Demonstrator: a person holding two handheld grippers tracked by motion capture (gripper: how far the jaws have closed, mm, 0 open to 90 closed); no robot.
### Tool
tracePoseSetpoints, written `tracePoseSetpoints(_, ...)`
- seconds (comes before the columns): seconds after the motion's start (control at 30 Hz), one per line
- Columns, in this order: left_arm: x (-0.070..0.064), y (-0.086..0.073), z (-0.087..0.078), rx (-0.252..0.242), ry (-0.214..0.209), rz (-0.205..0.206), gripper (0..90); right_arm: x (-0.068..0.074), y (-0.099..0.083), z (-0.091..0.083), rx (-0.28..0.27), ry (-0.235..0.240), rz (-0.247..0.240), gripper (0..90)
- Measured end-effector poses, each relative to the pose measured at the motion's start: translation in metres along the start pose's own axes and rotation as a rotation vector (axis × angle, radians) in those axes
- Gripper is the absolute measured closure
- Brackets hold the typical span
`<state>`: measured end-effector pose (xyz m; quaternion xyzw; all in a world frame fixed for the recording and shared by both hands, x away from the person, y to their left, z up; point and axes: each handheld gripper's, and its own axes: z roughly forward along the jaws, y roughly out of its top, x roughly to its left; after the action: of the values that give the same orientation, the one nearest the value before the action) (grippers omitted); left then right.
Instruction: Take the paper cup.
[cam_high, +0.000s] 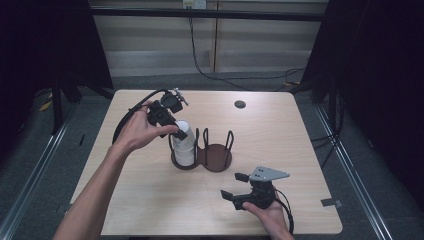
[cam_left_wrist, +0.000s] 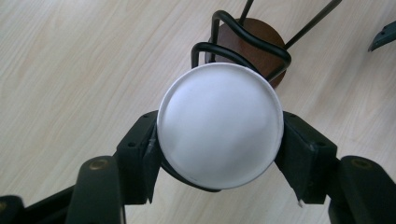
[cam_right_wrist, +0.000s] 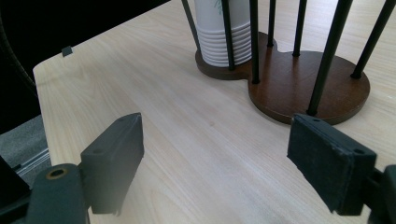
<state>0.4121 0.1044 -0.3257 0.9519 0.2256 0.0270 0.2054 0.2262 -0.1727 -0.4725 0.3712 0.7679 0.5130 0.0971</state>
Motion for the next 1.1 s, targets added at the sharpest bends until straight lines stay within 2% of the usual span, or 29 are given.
tracePoseSetpoints(0.1, 0.001, -0.002, -0.002, -0.002, -0.01, -0.009, 36.8, 0.0, 0.0, 0.0, -0.002, 0.0, 0.002, 18.3)
tracePoseSetpoints(0.17, 0.002, -0.004, -0.006, -0.023, -0.002, -0.012, 36.8, 0.0, 0.0, 0.0, 0.0, -0.001, 0.003, 18.3)
tracePoseSetpoints(0.2, 0.003, -0.005, -0.007, -0.03, -0.014, -0.018, 36.8, 0.0, 0.0, 0.0, 0.0, -0.001, 0.003, 18.3)
tracePoseSetpoints(0.33, 0.005, -0.008, -0.009, -0.045, -0.016, -0.029, 36.8, 0.0, 0.0, 0.001, -0.001, 0.002, 0.0, 18.3)
tracePoseSetpoints(0.47, 0.007, -0.014, -0.012, -0.084, -0.025, -0.047, 36.9, 0.0, 0.0, 0.001, 0.003, 0.0, 0.004, 18.2)
tracePoseSetpoints(0.53, 0.006, -0.015, -0.013, -0.085, -0.027, -0.049, 36.9, 0.0, 0.0, 0.001, 0.003, 0.001, 0.004, 18.2)
tracePoseSetpoints(0.67, 0.007, -0.018, -0.018, -0.126, -0.028, -0.05, 37.0, 0.0, 0.0, 0.002, 0.004, 0.0, 0.003, 18.2)
tracePoseSetpoints(0.8, 0.006, -0.018, -0.019, -0.12, -0.02, -0.041, 37.0, 0.0, 0.0, 0.001, 0.003, 0.001, 0.005, 18.2)
tracePoseSetpoints(0.83, 0.006, -0.019, -0.019, -0.126, -0.013, -0.055, 37.0, 0.0, 0.0, 0.001, 0.003, 0.001, 0.005, 18.2)
tracePoseSetpoints(0.9, 0.005, -0.02, -0.02, -0.131, -0.013, -0.055, 37.0, 0.0, 0.0, 0.001, 0.004, 0.0, 0.005, 18.2)
tracePoseSetpoints(0.93, 0.005, -0.02, -0.021, -0.132, -0.008, -0.041, 37.0, 0.0, 0.0, 0.001, 0.005, -0.001, 0.003, 18.2)
tracePoseSetpoints(1.03, 0.003, -0.023, -0.023, -0.161, 0.001, -0.027, 37.1, -0.001, 0.0, 0.001, 0.01, -0.001, 0.004, 18.2)
tracePoseSetpoints(1.07, 0.002, -0.026, -0.026, -0.193, -0.011, -0.035, 37.1, -0.001, 0.0, 0.002, 0.009, -0.002, 0.005, 18.2)
tracePoseSetpoints(1.1, 0.002, -0.026, -0.026, -0.193, -0.011, -0.035, 37.2, -0.001, 0.0, 0.002, 0.009, -0.002, 0.005, 18.2)
